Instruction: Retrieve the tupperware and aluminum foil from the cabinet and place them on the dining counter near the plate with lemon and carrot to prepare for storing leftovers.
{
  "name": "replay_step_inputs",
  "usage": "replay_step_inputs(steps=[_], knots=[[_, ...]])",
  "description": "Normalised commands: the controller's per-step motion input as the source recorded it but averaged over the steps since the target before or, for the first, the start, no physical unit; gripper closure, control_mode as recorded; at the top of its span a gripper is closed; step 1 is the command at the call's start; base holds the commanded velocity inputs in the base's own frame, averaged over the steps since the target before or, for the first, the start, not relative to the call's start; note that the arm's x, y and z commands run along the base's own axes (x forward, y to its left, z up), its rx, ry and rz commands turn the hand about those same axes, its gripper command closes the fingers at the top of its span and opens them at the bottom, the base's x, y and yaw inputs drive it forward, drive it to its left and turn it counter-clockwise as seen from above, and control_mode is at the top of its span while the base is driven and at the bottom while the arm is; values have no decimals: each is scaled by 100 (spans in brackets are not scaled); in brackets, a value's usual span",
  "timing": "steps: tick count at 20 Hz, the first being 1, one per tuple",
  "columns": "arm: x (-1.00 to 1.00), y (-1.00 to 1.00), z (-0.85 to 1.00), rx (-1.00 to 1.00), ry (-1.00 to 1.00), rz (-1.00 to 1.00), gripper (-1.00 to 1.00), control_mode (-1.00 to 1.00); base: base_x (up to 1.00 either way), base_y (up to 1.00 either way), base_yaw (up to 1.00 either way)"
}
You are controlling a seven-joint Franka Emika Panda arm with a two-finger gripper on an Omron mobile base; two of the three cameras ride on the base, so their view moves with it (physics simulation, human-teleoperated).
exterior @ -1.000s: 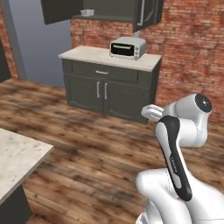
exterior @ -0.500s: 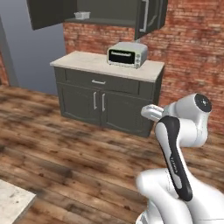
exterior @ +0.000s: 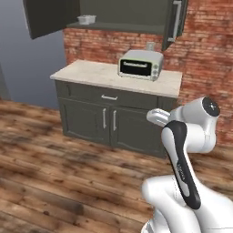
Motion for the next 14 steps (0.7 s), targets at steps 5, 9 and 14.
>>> replay_step_inputs(steps=[5,9,14], knots=[[0,0,0,0,0,0,-100,100,100,58,-21],[0,0,0,0,0,0,-100,100,100,60,-23],[0,0,0,0,0,0,-100,100,100,52,-23]])
